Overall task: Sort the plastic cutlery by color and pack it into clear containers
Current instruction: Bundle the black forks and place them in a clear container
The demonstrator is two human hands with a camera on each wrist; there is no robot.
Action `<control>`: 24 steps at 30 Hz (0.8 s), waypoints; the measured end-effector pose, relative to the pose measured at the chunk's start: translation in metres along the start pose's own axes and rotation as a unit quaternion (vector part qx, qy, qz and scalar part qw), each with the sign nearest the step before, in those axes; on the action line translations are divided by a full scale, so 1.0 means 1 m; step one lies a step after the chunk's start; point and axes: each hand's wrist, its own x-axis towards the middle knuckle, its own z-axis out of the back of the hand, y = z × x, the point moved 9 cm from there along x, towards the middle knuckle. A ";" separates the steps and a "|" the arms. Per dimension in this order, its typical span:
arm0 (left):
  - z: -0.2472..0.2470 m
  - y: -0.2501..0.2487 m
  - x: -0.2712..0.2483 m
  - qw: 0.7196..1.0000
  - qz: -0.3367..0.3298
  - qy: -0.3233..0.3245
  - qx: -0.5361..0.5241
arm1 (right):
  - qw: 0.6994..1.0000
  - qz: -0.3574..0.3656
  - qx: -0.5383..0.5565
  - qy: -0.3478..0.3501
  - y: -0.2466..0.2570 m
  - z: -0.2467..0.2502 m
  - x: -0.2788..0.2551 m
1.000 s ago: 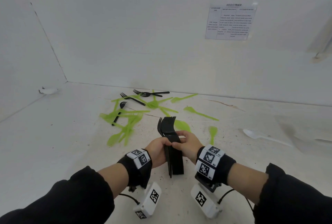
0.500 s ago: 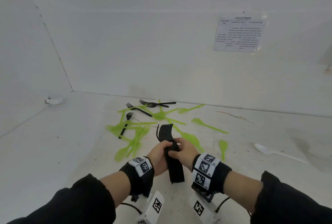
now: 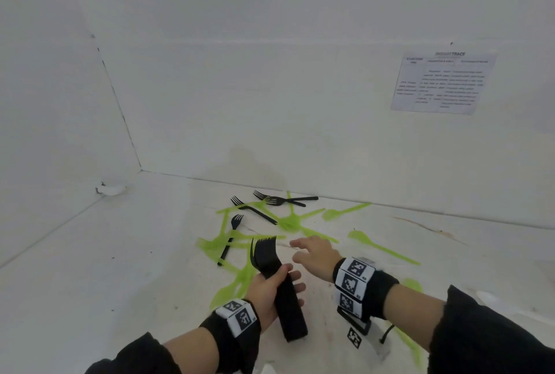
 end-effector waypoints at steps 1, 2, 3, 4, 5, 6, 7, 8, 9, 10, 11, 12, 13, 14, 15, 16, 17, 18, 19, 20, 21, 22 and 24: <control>0.003 -0.001 0.003 1.000 0.005 -0.008 -0.003 | 1.000 0.004 -0.012 -0.005 0.001 0.012 0.013; 0.005 -0.001 0.006 1.000 0.010 -0.014 -0.005 | 1.000 0.004 -0.026 -0.005 0.003 0.023 0.026; 0.006 -0.002 0.010 1.000 0.015 -0.018 -0.009 | 0.999 0.002 -0.045 -0.003 0.003 0.034 0.041; 0.006 -0.002 0.013 1.000 0.021 -0.020 -0.013 | 0.998 -0.003 -0.066 -0.003 0.005 0.043 0.056; 0.007 -0.002 0.016 0.999 0.028 -0.021 -0.018 | 0.996 -0.007 -0.084 -0.002 0.007 0.051 0.074; 0.006 -0.003 0.020 0.999 0.037 -0.020 -0.024 | 0.995 -0.012 -0.100 0.004 0.010 0.055 0.091; 0.006 -0.003 0.023 0.998 0.046 -0.020 -0.030 | 0.993 -0.014 -0.120 0.009 0.011 0.057 0.109; 0.006 -0.003 0.027 0.998 0.053 -0.023 -0.034 | 0.989 -0.008 -0.145 0.013 0.012 0.056 0.128; 0.006 -0.003 0.031 0.997 0.059 -0.027 -0.036 | 0.987 -0.002 -0.162 0.012 0.012 0.054 0.149; 0.007 -0.003 0.034 0.997 0.065 -0.032 -0.037 | 0.985 0.001 -0.174 0.012 0.012 0.051 0.168; 0.008 -0.003 0.038 0.996 0.071 -0.037 -0.040 | 0.980 0.004 -0.196 0.016 0.010 0.045 0.190; 0.009 -0.003 0.041 0.995 0.077 -0.041 -0.044 | 0.976 0.010 -0.216 0.021 0.010 0.040 0.205; 0.010 -0.003 0.043 0.995 0.080 -0.045 -0.049 | 0.969 0.016 -0.244 0.028 0.012 0.034 0.217; 0.010 -0.003 0.046 0.994 0.080 -0.048 -0.051 | 0.961 0.025 -0.275 0.033 0.016 0.030 0.222; 0.012 -0.004 0.049 0.994 0.080 -0.053 -0.053 | 0.953 0.032 -0.300 0.040 0.019 0.025 0.226; 0.014 -0.004 0.051 0.994 0.079 -0.058 -0.056 | 0.945 0.039 -0.322 0.043 0.022 0.021 0.227; 0.015 -0.005 0.053 0.993 0.079 -0.061 -0.060 | 0.941 0.042 -0.335 0.036 0.024 0.018 0.229; 0.017 -0.005 0.055 0.993 0.079 -0.062 -0.061 | 0.938 0.036 -0.343 0.029 0.022 0.016 0.233; 0.018 -0.005 0.056 0.993 0.080 -0.064 -0.063 | 0.937 0.028 -0.346 0.024 0.020 0.015 0.236; 0.019 -0.004 0.058 0.992 0.080 -0.067 -0.065 | 0.936 0.024 -0.350 0.017 0.020 0.016 0.237; 0.019 -0.003 0.058 0.992 0.081 -0.071 -0.065 | 0.936 0.025 -0.351 0.011 0.021 0.018 0.239; 0.019 0.000 0.058 0.992 0.081 -0.073 -0.063 | 0.935 0.020 -0.353 0.008 0.020 0.019 0.238; 0.016 0.003 0.056 0.992 0.084 -0.066 -0.060 | 0.937 0.016 -0.349 0.002 0.017 0.025 0.237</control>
